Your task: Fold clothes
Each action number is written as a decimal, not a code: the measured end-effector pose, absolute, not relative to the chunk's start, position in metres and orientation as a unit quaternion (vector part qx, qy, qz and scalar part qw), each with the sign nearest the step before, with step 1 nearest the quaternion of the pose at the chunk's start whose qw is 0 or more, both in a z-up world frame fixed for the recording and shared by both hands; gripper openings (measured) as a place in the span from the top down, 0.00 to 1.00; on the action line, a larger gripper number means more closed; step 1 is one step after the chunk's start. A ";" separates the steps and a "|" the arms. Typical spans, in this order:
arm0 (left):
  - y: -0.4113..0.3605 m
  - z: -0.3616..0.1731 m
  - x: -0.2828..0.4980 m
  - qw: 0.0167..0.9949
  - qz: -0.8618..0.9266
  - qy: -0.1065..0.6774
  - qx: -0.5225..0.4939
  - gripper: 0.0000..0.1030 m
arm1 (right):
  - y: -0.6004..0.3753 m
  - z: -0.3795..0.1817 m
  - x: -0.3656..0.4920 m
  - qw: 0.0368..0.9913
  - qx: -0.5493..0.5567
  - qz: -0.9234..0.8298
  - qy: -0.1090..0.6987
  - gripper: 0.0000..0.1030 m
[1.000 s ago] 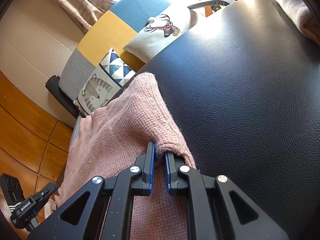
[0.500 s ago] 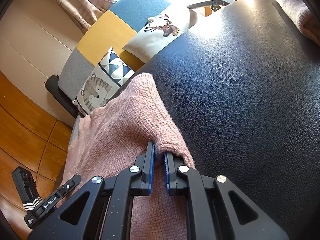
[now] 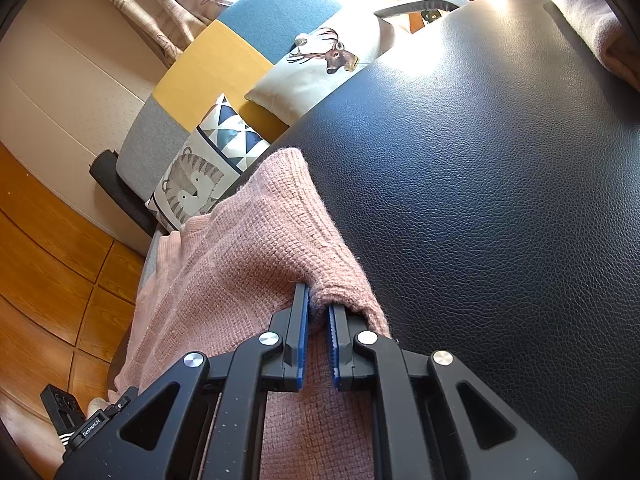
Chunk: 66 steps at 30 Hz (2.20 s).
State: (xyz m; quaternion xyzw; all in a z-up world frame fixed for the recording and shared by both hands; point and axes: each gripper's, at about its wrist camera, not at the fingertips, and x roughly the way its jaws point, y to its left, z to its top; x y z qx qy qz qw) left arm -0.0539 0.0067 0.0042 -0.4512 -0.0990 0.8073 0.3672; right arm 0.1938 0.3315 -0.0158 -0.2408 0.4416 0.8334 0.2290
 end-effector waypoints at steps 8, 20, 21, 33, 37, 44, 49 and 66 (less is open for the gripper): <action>0.035 0.030 -0.030 0.370 0.835 -0.051 -0.404 0.81 | 0.332 -0.013 0.192 0.226 -0.245 0.832 0.444 0.92; 0.063 0.007 -0.022 0.431 0.791 -0.059 -0.430 0.81 | 0.309 0.034 0.196 0.160 -0.317 0.842 0.406 0.70; 0.062 0.006 -0.022 0.432 0.790 -0.064 -0.430 0.81 | 0.298 0.045 0.189 0.153 -0.326 0.855 0.374 0.70; 0.061 0.004 -0.020 0.431 0.794 -0.059 -0.425 0.81 | 0.194 0.065 -0.008 0.041 -0.475 0.868 0.138 0.76; 0.059 0.002 -0.022 0.434 0.792 -0.066 -0.425 0.81 | 0.187 0.037 -0.013 0.035 -0.516 0.847 0.125 0.88; 0.057 0.000 -0.024 0.438 0.789 -0.076 -0.425 0.81 | 0.187 0.025 0.028 0.016 -0.475 0.865 0.163 0.90; 0.058 -0.001 -0.025 0.439 0.788 -0.079 -0.425 0.81 | 0.194 0.036 0.021 0.015 -0.467 0.864 0.186 0.91; 0.059 -0.002 -0.023 0.439 0.789 -0.078 -0.422 0.81 | 0.167 0.024 -0.043 0.042 -0.504 0.860 0.064 1.00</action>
